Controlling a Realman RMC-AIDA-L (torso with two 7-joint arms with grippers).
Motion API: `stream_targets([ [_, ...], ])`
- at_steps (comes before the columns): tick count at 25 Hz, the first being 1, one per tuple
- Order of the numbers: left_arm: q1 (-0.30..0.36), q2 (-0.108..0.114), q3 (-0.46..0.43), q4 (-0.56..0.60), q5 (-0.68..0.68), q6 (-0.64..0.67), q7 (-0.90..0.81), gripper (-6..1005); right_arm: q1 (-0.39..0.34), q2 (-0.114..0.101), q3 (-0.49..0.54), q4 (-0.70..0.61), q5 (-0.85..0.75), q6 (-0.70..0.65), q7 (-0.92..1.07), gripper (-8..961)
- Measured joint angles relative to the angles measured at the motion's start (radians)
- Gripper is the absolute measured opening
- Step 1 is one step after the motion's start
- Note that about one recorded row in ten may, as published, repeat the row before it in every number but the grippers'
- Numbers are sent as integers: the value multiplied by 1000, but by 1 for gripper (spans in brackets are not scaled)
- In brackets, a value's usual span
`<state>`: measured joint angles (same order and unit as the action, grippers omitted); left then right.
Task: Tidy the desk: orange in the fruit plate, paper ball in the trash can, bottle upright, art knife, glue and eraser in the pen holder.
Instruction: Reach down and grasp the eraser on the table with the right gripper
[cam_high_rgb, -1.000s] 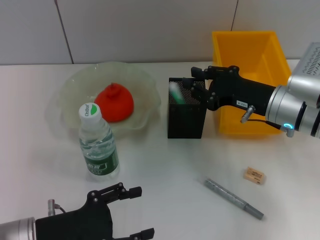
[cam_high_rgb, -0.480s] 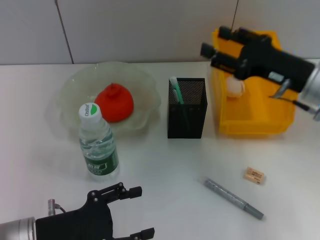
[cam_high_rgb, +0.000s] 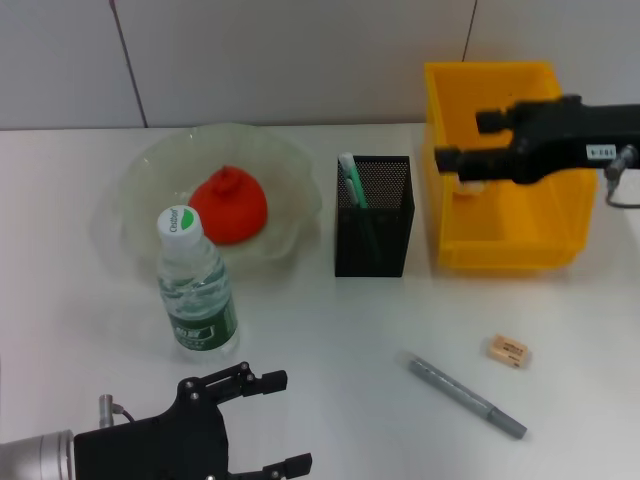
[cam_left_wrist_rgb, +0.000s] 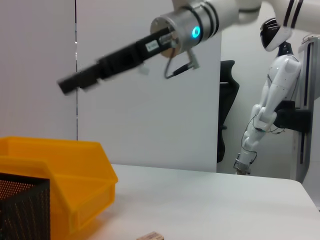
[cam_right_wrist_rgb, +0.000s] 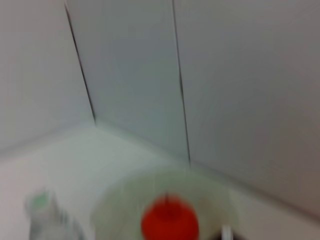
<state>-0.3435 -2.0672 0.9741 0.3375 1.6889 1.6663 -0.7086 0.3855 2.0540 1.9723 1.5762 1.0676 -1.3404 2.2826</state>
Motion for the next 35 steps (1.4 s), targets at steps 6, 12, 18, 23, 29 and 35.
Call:
stream_targets([
  [6,0,-1,0,0,0,-2,0,809,98,0,-10,146,-293,-369,265,781],
  [12,-2,-1,0,0,0,-3,1,809,120,23,-83,118,-497,-467,285,779],
  [18,-3,-1,1,0,0,-5,4,808,110,24,-201,0,-601,-387,277,777],
  [23,-2,-1,7,0,0,-5,2,808,116,24,-240,-82,-626,-304,217,776],
  [29,-2,-1,12,0,0,-5,0,808,139,26,-266,-154,-627,-244,147,777],
  [35,-2,-1,12,0,0,-5,0,808,164,26,-271,-211,-628,-198,128,777],
])
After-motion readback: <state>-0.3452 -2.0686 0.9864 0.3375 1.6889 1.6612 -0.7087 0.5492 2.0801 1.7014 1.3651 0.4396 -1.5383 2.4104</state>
